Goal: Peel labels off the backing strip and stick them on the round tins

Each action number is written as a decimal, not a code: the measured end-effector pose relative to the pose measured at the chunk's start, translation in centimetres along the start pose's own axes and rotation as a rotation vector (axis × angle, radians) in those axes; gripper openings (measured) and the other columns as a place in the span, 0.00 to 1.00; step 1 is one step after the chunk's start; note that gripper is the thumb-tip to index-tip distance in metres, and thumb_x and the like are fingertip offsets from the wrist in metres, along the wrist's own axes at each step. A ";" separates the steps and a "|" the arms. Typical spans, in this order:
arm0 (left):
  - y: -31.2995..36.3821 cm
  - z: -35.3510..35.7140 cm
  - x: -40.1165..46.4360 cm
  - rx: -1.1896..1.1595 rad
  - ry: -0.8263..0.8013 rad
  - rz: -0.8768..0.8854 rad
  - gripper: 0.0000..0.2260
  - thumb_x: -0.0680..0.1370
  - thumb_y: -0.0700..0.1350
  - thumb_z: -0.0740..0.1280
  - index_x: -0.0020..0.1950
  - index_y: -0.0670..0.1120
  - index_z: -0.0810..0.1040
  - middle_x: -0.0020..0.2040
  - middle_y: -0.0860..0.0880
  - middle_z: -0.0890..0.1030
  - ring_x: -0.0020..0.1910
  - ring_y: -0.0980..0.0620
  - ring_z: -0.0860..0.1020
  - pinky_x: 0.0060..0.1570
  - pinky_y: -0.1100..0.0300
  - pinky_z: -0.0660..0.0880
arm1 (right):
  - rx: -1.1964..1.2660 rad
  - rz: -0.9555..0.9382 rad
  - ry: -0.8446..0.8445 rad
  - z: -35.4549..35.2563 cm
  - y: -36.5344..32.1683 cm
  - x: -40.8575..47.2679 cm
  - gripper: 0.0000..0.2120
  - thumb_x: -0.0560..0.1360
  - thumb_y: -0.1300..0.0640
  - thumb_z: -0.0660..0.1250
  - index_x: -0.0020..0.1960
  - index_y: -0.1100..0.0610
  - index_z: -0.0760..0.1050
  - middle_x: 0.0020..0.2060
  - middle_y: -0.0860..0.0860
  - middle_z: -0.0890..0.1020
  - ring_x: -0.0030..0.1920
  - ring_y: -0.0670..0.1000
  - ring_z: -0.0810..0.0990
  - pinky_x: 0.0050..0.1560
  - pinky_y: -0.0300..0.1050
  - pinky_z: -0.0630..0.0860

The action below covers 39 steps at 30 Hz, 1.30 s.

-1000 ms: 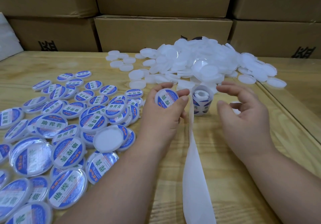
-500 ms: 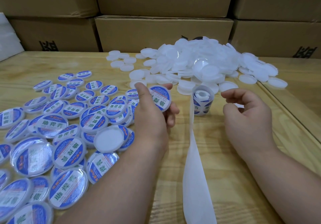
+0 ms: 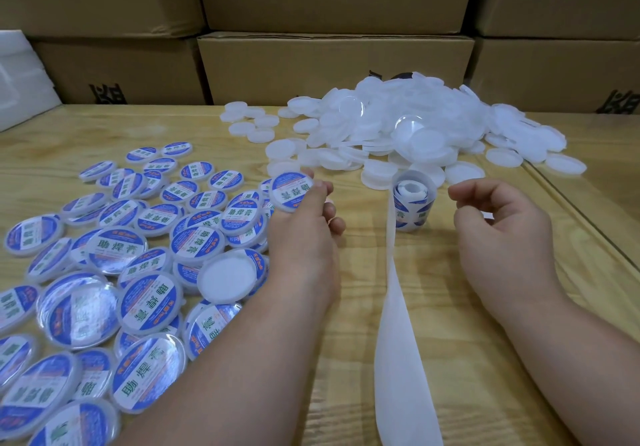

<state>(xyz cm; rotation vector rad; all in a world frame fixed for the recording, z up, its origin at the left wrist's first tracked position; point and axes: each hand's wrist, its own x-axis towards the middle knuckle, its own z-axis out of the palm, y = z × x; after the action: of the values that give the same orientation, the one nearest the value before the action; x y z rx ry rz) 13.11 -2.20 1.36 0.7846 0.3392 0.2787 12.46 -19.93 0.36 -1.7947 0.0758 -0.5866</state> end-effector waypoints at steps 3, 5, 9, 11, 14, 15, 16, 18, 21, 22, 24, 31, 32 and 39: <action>0.3 -0.1 0.2 -0.124 0.053 -0.058 0.15 0.78 0.30 0.62 0.56 0.48 0.77 0.46 0.50 0.82 0.30 0.56 0.71 0.28 0.65 0.68 | 0.007 0.001 0.004 0.0 0.0 0.0 0.14 0.75 0.66 0.63 0.46 0.47 0.81 0.43 0.42 0.81 0.29 0.40 0.71 0.29 0.28 0.68; 0.4 -0.1 0.4 -0.166 0.065 -0.086 0.15 0.80 0.31 0.62 0.58 0.49 0.76 0.47 0.51 0.85 0.30 0.56 0.73 0.28 0.66 0.68 | 0.015 0.002 0.004 0.1 0.0 0.0 0.14 0.75 0.66 0.63 0.46 0.48 0.80 0.43 0.42 0.81 0.30 0.38 0.72 0.30 0.27 0.68; 0.6 -0.2 0.5 -0.122 0.036 -0.100 0.10 0.85 0.51 0.61 0.58 0.49 0.79 0.44 0.51 0.87 0.29 0.57 0.76 0.28 0.65 0.72 | 0.007 -0.002 -0.010 0.2 0.0 0.1 0.14 0.75 0.66 0.63 0.46 0.48 0.80 0.44 0.43 0.82 0.32 0.36 0.73 0.32 0.25 0.69; 0.6 -0.2 0.3 -0.035 -0.011 -0.078 0.17 0.86 0.55 0.56 0.53 0.48 0.81 0.42 0.50 0.87 0.30 0.56 0.77 0.30 0.65 0.72 | 0.025 0.019 -0.017 0.2 0.0 0.2 0.14 0.74 0.66 0.63 0.46 0.49 0.80 0.43 0.44 0.82 0.31 0.37 0.73 0.29 0.26 0.68; -0.3 0.1 -0.7 0.358 -0.133 0.097 0.09 0.84 0.50 0.61 0.53 0.52 0.81 0.46 0.53 0.87 0.39 0.58 0.81 0.38 0.65 0.74 | 0.039 0.052 -0.036 0.4 -0.1 0.2 0.13 0.75 0.66 0.63 0.47 0.48 0.79 0.43 0.45 0.82 0.33 0.38 0.75 0.31 0.26 0.70; -0.8 0.2 -1.0 0.511 -0.192 0.156 0.07 0.81 0.49 0.64 0.56 0.55 0.81 0.51 0.56 0.86 0.45 0.62 0.82 0.44 0.66 0.75 | 0.028 0.050 -0.044 0.4 -0.1 0.1 0.14 0.75 0.66 0.64 0.48 0.48 0.79 0.43 0.45 0.82 0.34 0.38 0.75 0.33 0.26 0.71; -1.3 0.3 -1.3 0.640 -0.267 0.185 0.11 0.78 0.52 0.67 0.60 0.58 0.79 0.56 0.60 0.84 0.53 0.66 0.80 0.51 0.66 0.75 | 0.013 0.039 -0.053 0.5 -0.2 0.0 0.14 0.75 0.65 0.64 0.48 0.47 0.78 0.43 0.44 0.82 0.35 0.38 0.75 0.33 0.27 0.71; -2.0 0.1 -1.7 0.825 -0.390 0.193 0.27 0.71 0.59 0.69 0.70 0.63 0.71 0.66 0.64 0.77 0.64 0.71 0.73 0.63 0.63 0.72 | -0.027 -0.026 -0.082 0.6 -0.5 -0.3 0.13 0.73 0.62 0.64 0.51 0.45 0.77 0.47 0.42 0.81 0.36 0.37 0.76 0.36 0.27 0.71; -2.2 0.0 -1.8 0.926 -0.457 0.189 0.34 0.69 0.61 0.68 0.76 0.65 0.64 0.72 0.64 0.71 0.68 0.71 0.68 0.71 0.57 0.69 | -0.177 -0.225 -0.196 0.7 -1.1 -0.8 0.20 0.70 0.56 0.63 0.61 0.45 0.76 0.58 0.37 0.79 0.58 0.36 0.75 0.58 0.30 0.69; -2.2 -0.1 -1.8 0.937 -0.467 0.184 0.34 0.70 0.60 0.67 0.76 0.65 0.64 0.72 0.64 0.71 0.69 0.70 0.68 0.72 0.56 0.69 | -0.240 -0.286 -0.252 0.8 -1.1 -0.7 0.22 0.72 0.56 0.63 0.65 0.47 0.76 0.62 0.36 0.77 0.65 0.36 0.72 0.64 0.30 0.65; -2.3 0.0 -2.0 0.977 -0.476 0.200 0.32 0.71 0.58 0.65 0.76 0.64 0.64 0.71 0.63 0.72 0.71 0.65 0.69 0.72 0.55 0.69 | -0.299 -0.280 -0.375 1.1 -0.9 -0.5 0.22 0.78 0.57 0.63 0.71 0.50 0.74 0.68 0.35 0.71 0.73 0.36 0.64 0.70 0.29 0.58; -2.4 0.0 -2.7 1.190 -0.446 0.350 0.24 0.71 0.54 0.63 0.68 0.63 0.66 0.42 0.59 0.80 0.43 0.61 0.79 0.47 0.54 0.79 | -0.226 -0.184 -0.461 0.9 0.3 0.5 0.19 0.82 0.61 0.61 0.70 0.47 0.75 0.73 0.35 0.66 0.73 0.27 0.59 0.69 0.21 0.54; -2.4 -0.1 -2.8 1.190 -0.458 0.347 0.24 0.71 0.52 0.63 0.67 0.63 0.66 0.39 0.60 0.80 0.39 0.61 0.79 0.44 0.54 0.79 | -0.249 -0.207 -0.447 0.9 0.4 0.5 0.19 0.81 0.61 0.63 0.68 0.46 0.76 0.74 0.37 0.66 0.72 0.28 0.60 0.66 0.19 0.54; -2.1 -0.4 -3.0 0.979 -0.497 0.286 0.24 0.70 0.45 0.62 0.63 0.64 0.68 0.28 0.56 0.76 0.28 0.60 0.73 0.32 0.69 0.69 | -0.298 -0.212 -0.305 1.6 0.6 0.5 0.16 0.74 0.57 0.73 0.58 0.43 0.76 0.71 0.42 0.64 0.61 0.25 0.67 0.53 0.18 0.63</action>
<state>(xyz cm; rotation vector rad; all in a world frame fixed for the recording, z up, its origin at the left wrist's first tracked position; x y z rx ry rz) 10.45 -4.45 0.11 1.8311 -0.1444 0.1625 13.75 -18.94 -0.34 -2.1807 -0.2510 -0.4602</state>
